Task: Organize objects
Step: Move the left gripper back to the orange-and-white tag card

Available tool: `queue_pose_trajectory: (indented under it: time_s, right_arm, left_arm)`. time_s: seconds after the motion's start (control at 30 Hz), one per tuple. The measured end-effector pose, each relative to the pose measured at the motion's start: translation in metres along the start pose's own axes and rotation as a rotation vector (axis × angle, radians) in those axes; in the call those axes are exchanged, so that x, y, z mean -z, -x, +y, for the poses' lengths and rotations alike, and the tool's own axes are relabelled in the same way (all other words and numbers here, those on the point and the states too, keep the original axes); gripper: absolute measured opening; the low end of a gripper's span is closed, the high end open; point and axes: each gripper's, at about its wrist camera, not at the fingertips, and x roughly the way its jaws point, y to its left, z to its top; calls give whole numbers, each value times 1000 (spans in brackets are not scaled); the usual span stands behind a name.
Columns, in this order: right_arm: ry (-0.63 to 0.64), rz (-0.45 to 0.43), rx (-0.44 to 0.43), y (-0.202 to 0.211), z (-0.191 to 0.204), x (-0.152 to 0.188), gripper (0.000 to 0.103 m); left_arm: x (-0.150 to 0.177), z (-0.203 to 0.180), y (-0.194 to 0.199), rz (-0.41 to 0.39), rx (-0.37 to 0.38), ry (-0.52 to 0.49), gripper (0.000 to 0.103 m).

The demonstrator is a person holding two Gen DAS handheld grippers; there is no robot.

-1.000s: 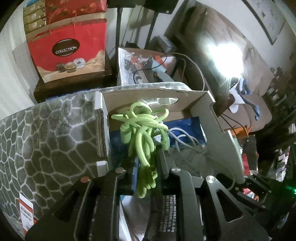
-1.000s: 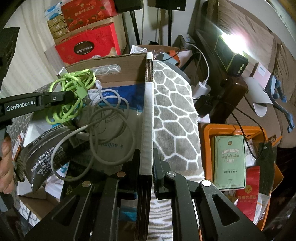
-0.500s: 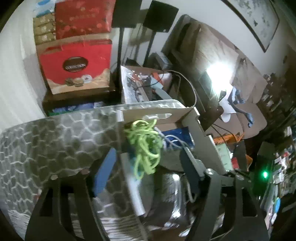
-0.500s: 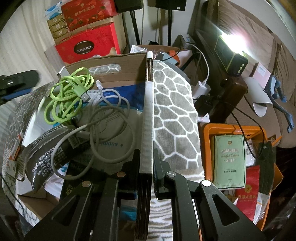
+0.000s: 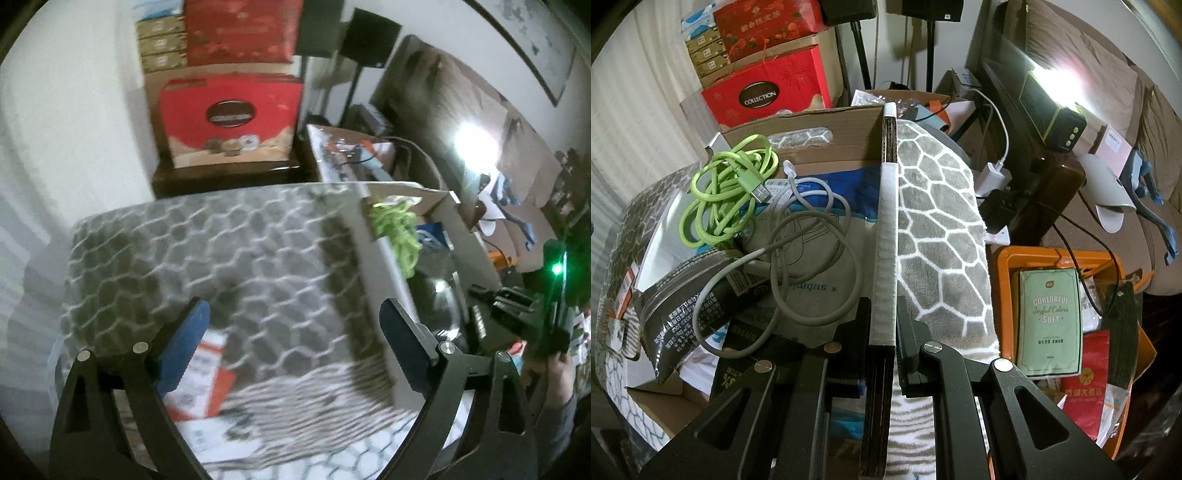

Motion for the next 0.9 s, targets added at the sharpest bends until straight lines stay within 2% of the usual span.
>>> queue_pose_trajectory:
  time_s: [0.27,0.47,0.73,0.9]
  right_arm:
    - [4,0,4,0,0,1,10]
    - [4,2,3,0,-1,3,10]
    - [10,5,7,1,2,6,10]
    - [11,6,7,1,2,6,10]
  left_arm:
    - [35,47,13,32,-46,42,100]
    - [64,66,5,86,-56,12,100]
    - [100,76,-14,140,-75,-23,100]
    - [102,75,-29,145,-114,-30,100]
